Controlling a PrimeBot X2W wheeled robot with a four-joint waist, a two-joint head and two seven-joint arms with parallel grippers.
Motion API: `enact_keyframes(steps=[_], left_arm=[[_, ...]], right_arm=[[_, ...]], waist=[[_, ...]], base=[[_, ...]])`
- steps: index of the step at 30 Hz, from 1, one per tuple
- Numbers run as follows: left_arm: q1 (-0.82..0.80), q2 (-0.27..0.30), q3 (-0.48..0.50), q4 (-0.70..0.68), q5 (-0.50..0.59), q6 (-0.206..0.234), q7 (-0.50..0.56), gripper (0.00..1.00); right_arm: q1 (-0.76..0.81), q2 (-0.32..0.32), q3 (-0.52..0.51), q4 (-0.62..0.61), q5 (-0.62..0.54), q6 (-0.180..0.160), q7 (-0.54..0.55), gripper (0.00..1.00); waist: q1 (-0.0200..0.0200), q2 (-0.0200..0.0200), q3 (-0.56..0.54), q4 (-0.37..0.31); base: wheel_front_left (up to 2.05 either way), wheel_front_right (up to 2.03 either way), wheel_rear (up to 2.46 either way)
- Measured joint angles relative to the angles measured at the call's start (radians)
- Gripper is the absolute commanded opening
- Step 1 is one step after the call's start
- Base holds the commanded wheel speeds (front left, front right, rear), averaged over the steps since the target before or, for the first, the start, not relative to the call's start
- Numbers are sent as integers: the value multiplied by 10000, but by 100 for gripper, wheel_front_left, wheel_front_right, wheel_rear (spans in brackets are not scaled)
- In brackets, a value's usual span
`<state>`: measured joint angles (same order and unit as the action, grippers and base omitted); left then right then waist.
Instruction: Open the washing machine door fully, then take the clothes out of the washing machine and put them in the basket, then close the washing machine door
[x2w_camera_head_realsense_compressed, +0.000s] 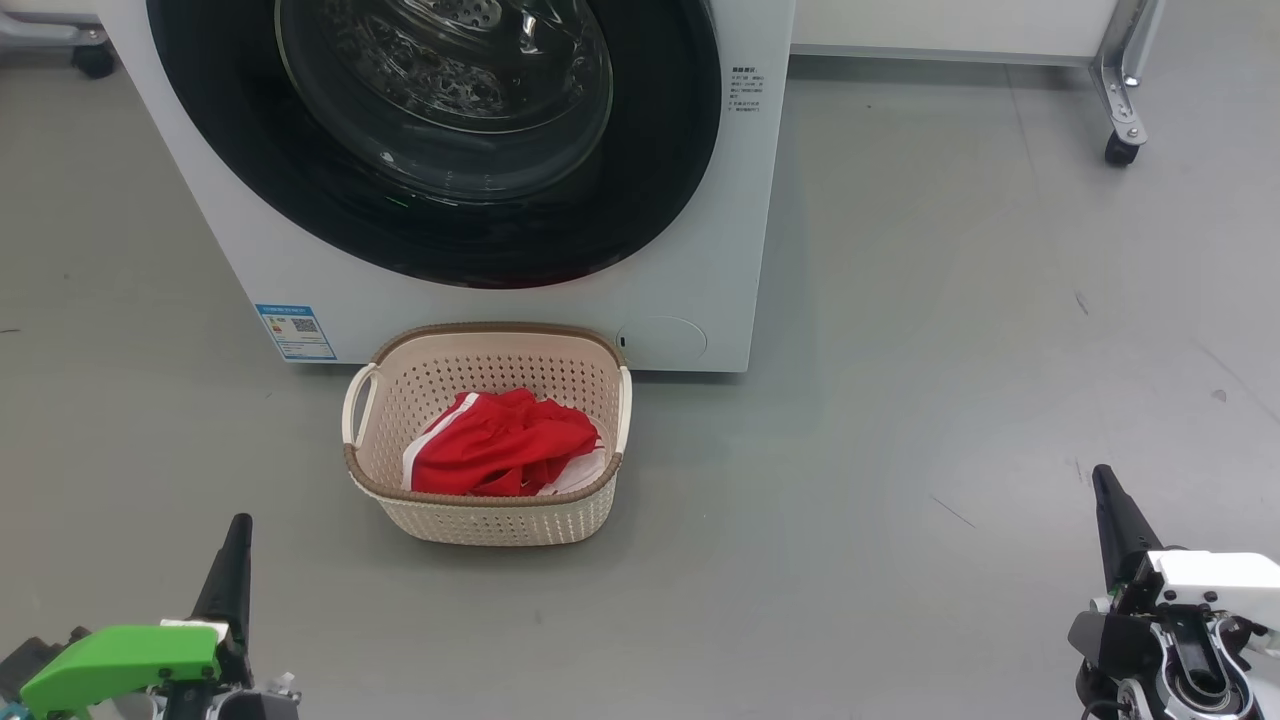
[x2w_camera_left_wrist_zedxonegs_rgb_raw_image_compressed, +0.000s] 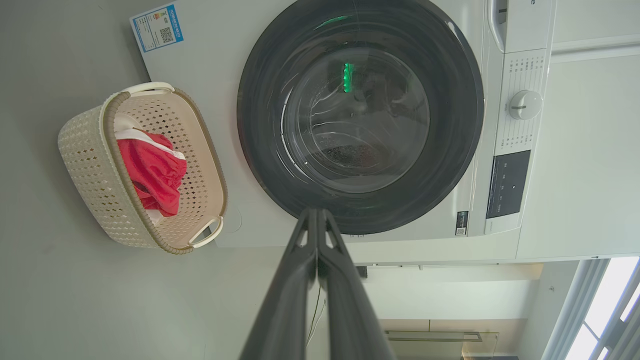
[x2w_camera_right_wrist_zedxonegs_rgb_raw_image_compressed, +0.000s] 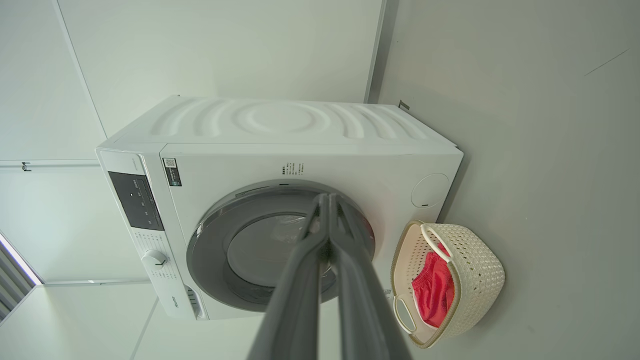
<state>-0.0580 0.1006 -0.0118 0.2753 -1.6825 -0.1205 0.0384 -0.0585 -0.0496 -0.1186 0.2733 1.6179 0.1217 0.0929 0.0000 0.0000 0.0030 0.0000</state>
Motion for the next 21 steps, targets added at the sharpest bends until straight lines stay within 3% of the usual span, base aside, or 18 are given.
enact_keyframes(steps=[21], left_arm=[[0,-19,36,-13,2,0,2,0]], right_arm=[[0,4,-6,0,0,0,2,0]], waist=[[0,0,0,0]], base=[[0,0,0]])
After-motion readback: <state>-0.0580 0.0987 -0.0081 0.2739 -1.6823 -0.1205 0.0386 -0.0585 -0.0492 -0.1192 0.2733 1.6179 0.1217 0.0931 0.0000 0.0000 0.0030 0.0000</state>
